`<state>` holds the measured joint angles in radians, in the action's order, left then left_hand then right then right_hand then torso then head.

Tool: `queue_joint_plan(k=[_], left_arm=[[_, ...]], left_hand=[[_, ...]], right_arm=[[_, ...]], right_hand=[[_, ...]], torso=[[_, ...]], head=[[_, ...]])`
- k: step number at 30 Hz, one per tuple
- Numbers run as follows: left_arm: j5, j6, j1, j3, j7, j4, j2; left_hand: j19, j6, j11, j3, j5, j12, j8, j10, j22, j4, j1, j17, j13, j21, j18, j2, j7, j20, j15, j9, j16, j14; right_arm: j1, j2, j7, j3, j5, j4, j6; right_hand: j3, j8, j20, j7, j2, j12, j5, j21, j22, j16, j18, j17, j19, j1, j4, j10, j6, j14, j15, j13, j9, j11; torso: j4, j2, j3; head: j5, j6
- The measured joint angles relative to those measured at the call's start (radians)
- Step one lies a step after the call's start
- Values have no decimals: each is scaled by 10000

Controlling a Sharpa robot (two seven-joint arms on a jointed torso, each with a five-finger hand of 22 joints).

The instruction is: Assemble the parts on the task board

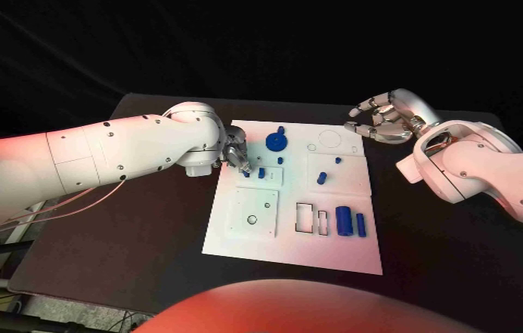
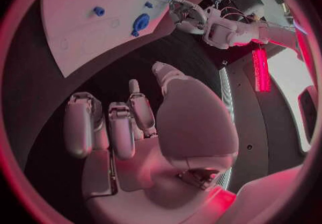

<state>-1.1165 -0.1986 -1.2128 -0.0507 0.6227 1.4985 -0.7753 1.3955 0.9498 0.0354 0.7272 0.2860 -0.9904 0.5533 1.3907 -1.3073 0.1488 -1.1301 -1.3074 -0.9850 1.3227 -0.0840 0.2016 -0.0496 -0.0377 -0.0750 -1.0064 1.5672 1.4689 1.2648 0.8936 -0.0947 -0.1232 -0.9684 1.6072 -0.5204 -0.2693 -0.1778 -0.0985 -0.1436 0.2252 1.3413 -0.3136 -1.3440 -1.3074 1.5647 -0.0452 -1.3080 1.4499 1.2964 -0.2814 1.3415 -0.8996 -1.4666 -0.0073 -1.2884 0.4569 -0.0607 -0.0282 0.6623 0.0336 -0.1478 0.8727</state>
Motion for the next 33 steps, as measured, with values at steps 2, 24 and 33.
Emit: queue_joint_plan(k=[2,24,33], left_arm=[[-1,0,2,0,8,4,-4],[27,-146,10,-21,101,-46,40],[59,-204,7,-17,154,-73,50]], left_hand=[[0,0,0,0,23,0,0,0,0,0,0,0,0,0,0,0,0,0,0,1,0,0],[-1,37,5,0,110,0,38,5,-7,0,28,1,22,0,0,28,1,0,0,-13,0,0],[36,87,3,30,310,0,38,73,-6,29,134,0,53,0,158,54,-17,37,-36,-41,0,-37]], right_arm=[[-2,0,0,0,0,-1,0],[-11,2,2,0,0,-5,5],[-12,8,2,0,0,-4,6]], right_hand=[[0,0,0,0,0,0,0,0,1,0,0,0,0,0,0,0,0,0,0,0,0,0],[0,0,0,0,0,0,1,0,-6,0,0,3,0,0,0,0,0,0,0,0,-3,0],[0,0,0,0,0,0,1,0,-5,0,0,4,0,0,0,0,0,0,0,0,-3,0]], torso=[[-1,1,0],[-13,2,5],[-13,2,6]], head=[[-3,0],[-14,0],[1,0]])
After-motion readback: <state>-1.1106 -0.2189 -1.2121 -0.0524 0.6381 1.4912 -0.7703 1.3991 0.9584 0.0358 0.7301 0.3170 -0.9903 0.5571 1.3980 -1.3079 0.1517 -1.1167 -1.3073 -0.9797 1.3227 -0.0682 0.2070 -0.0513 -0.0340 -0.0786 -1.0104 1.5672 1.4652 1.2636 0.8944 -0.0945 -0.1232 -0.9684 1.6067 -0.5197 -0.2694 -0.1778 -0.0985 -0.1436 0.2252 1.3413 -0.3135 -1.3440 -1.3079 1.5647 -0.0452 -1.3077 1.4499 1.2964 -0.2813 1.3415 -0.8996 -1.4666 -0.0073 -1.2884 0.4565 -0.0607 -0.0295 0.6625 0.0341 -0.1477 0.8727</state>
